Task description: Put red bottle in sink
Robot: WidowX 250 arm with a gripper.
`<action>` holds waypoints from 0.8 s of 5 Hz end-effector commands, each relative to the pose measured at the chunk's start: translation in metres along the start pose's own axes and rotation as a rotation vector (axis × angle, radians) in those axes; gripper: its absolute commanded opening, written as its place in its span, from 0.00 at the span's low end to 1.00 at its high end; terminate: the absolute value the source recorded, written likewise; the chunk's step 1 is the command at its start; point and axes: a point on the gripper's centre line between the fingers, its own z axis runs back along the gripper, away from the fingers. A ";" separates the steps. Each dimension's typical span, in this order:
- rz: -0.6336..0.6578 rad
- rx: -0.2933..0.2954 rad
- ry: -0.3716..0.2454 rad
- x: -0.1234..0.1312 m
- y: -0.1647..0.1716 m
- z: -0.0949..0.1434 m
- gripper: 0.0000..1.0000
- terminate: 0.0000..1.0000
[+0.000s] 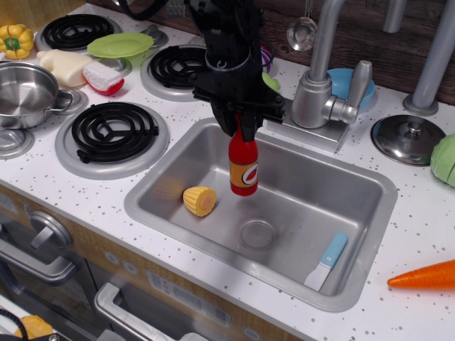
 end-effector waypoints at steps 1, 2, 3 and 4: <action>-0.005 -0.018 -0.140 0.003 0.001 -0.018 1.00 0.00; -0.005 -0.018 -0.140 0.003 0.001 -0.018 1.00 0.00; -0.005 -0.018 -0.140 0.003 0.001 -0.018 1.00 0.00; -0.005 -0.018 -0.140 0.003 0.001 -0.018 1.00 1.00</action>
